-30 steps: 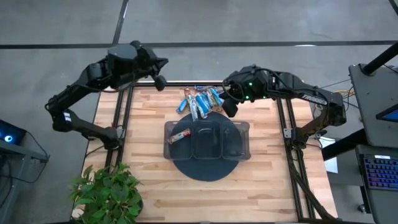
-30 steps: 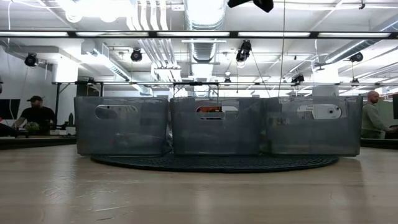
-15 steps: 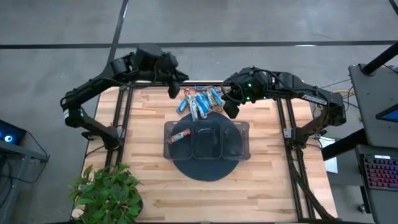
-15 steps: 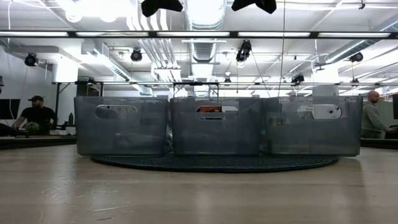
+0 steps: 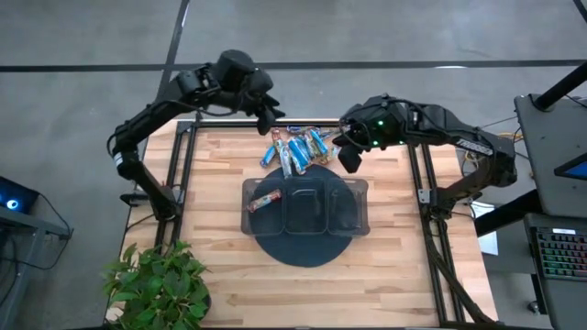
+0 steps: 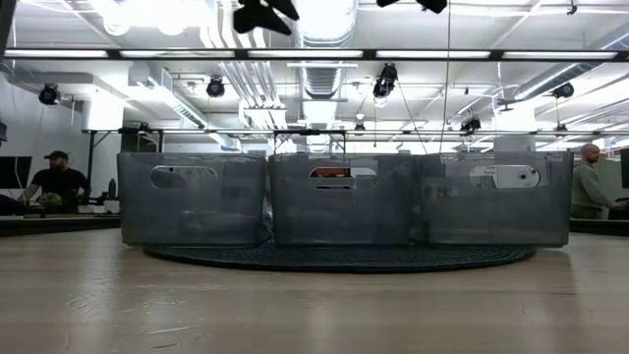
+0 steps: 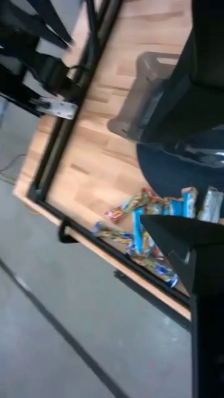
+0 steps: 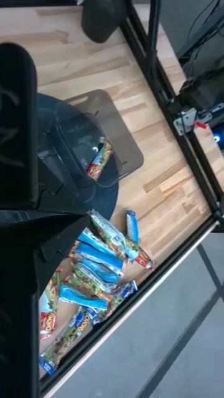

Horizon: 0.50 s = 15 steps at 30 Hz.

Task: Pick and place Granola Bars by type
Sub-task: Put the red granola bar into the left black bin

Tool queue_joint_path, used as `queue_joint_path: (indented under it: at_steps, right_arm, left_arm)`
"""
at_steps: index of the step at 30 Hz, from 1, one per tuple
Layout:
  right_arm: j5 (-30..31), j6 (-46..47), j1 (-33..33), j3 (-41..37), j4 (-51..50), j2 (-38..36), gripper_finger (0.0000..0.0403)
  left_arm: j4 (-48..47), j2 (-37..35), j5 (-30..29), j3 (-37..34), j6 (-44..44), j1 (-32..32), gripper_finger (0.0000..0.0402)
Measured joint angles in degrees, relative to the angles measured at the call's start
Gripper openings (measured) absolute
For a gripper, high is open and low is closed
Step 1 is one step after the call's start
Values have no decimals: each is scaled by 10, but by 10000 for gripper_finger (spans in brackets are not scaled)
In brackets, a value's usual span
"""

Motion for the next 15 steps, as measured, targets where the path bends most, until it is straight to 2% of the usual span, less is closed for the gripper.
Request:
queue_joint_path:
  at_steps: [3,6,9,15]
  right_arm:
    - [10,-2,0,0,-1,-14,9]
    - [13,-2,0,-1,-2,-29,9]
    - [20,-1,0,-5,-2,-41,9]
    - [26,7,0,-20,-4,-65,9]
  left_arm:
    - [-4,23,-8,2,14,0,211]
    - [-5,39,-56,-3,33,0,226]
    - [-7,57,-99,-3,31,3,231]
    - [18,91,-118,-3,30,4,232]
